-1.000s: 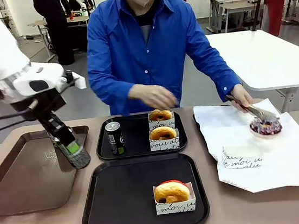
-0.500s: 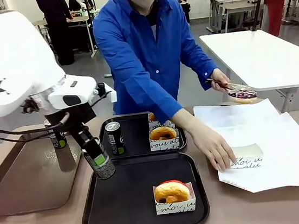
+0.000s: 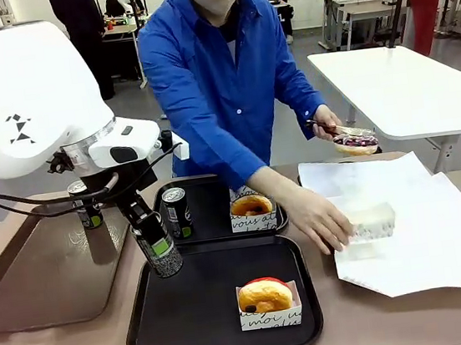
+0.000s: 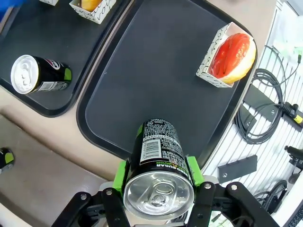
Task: Set up donuts and drinks on trays.
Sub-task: Pick up one Pepsi coke from the Handle tray and place it on the Flat Tray without a Pepsi coke.
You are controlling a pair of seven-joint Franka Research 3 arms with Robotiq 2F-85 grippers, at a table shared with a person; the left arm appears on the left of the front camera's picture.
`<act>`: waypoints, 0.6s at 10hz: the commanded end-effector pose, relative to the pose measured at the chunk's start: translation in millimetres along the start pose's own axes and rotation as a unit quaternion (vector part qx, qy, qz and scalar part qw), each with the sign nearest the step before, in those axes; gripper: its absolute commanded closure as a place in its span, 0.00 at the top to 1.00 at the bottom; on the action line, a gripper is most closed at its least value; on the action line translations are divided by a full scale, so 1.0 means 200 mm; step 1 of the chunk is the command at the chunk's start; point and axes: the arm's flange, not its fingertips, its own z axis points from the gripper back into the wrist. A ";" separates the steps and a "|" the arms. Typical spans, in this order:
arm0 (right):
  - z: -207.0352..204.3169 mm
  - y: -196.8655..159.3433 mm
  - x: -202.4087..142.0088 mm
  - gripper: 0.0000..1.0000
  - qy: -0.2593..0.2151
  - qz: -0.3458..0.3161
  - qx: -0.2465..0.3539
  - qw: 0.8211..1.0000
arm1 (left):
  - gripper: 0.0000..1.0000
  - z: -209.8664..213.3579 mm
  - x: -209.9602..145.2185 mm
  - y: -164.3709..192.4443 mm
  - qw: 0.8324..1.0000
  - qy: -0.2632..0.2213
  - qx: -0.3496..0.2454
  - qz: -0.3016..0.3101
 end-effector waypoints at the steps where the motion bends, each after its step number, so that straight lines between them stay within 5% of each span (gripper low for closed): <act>1: 0.00 0.00 -0.01 1.00 0.000 0.003 0.009 1.000 | 0.58 0.01 -0.03 -0.01 1.000 -0.006 0.003 -0.002; 5: 0.00 0.00 -0.01 1.00 0.000 0.003 0.009 1.000 | 0.58 -0.02 0.03 0.01 1.000 -0.015 0.001 0.006; 6: 0.00 0.00 -0.01 1.00 0.000 0.003 0.009 1.000 | 0.58 0.02 -0.05 -0.03 0.998 0.064 0.017 -0.002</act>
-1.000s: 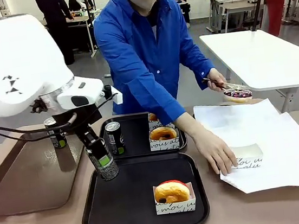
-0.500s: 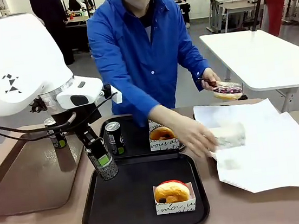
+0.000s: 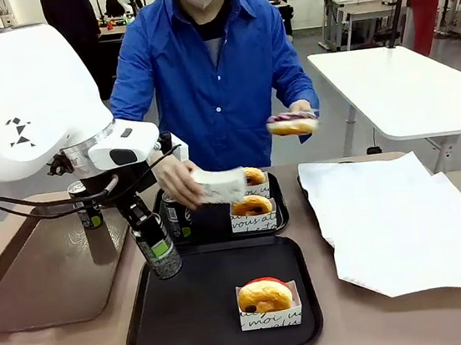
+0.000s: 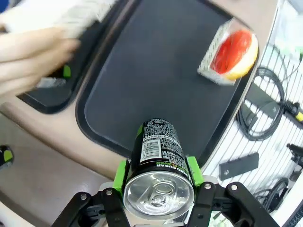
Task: Set up donuts and drinks on trays.
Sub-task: Pick up one Pepsi coke from the Handle tray and place it on the Flat Tray without a Pepsi coke.
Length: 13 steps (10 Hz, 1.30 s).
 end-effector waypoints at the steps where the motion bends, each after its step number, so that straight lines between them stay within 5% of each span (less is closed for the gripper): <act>1: 0.00 0.00 -0.01 1.00 0.000 0.003 0.009 1.000 | 0.58 0.21 -0.26 -0.11 0.988 0.144 0.059 -0.018; 3: 0.00 0.00 -0.01 1.00 0.000 0.003 0.009 1.000 | 0.58 0.46 -0.59 -0.16 0.989 0.129 0.066 0.007; 7: 0.00 0.00 -0.01 1.00 0.000 0.003 0.009 1.000 | 0.58 0.43 -0.61 -0.08 0.992 0.105 0.049 0.052; 8: 0.00 0.00 -0.01 1.00 0.000 0.003 0.009 1.000 | 0.58 0.48 -0.67 -0.17 0.989 0.134 0.048 0.031; 13: 0.00 0.00 -0.01 1.00 0.000 0.003 0.009 1.000 | 0.58 0.46 -0.65 -0.15 0.989 0.133 0.046 0.034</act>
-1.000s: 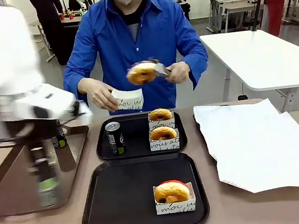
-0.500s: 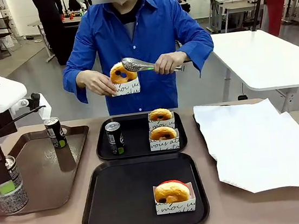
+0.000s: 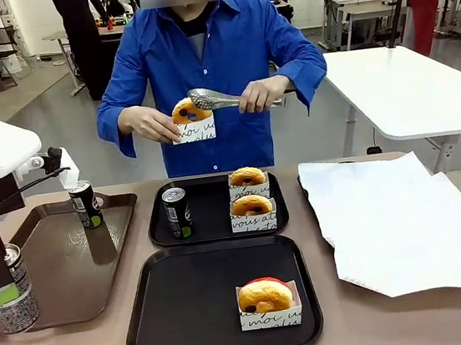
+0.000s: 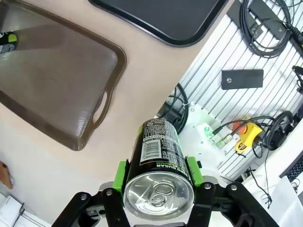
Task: Set up donuts and drinks on trays.
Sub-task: Pick up one Pepsi coke from the Handle tray and place it on the Flat Tray without a Pepsi coke.
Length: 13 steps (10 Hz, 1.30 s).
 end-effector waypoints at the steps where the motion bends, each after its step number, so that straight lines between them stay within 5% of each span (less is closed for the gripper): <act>1: 0.01 0.00 -0.01 1.00 0.000 0.003 0.008 1.000 | 0.58 -0.02 0.14 0.05 0.999 -0.037 -0.014 -0.002; 7: 0.01 0.00 -0.01 1.00 0.000 0.003 0.008 1.000 | 0.58 -0.27 0.65 0.13 0.996 -0.043 -0.070 -0.042; 8: 0.01 0.00 -0.01 1.00 0.000 0.003 0.008 1.000 | 0.58 -0.25 0.58 0.14 0.995 -0.036 -0.087 -0.043; 11: 0.01 0.00 -0.01 1.00 0.000 0.003 0.008 1.000 | 0.58 0.14 -0.16 0.11 0.993 -0.086 -0.063 -0.052; 13: 0.01 0.00 -0.01 1.00 0.000 0.003 0.008 1.000 | 0.58 0.11 -0.22 0.10 0.994 -0.084 -0.054 -0.037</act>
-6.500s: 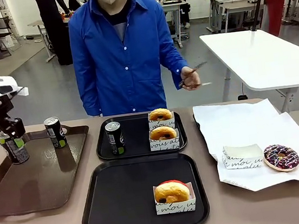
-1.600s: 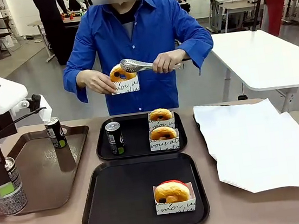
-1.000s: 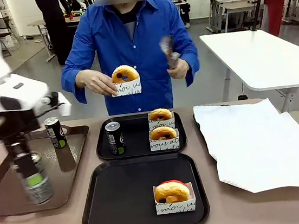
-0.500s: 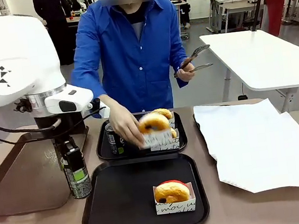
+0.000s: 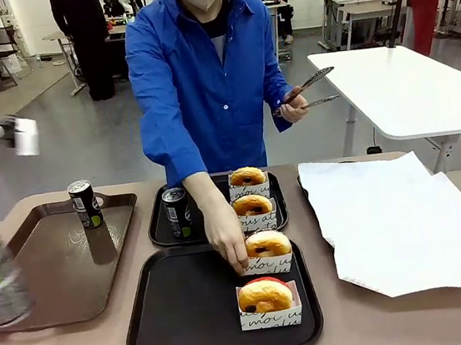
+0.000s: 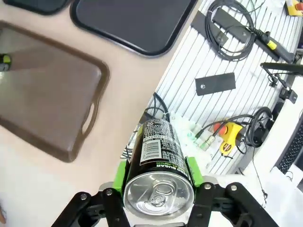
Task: Set up donuts and drinks on trays.
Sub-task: Pick up one Pepsi coke from the Handle tray and place it on the Flat Tray without a Pepsi coke.
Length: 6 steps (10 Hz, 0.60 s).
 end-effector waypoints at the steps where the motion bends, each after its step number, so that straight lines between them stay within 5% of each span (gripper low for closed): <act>1: 0.00 0.00 -0.01 1.00 0.000 0.003 0.008 1.000 | 0.58 -0.08 0.04 0.07 1.000 0.001 0.006 -0.002; 6: 0.00 0.00 -0.01 1.00 0.000 0.003 0.008 1.000 | 0.58 -0.09 0.03 0.09 1.000 -0.012 -0.002 0.007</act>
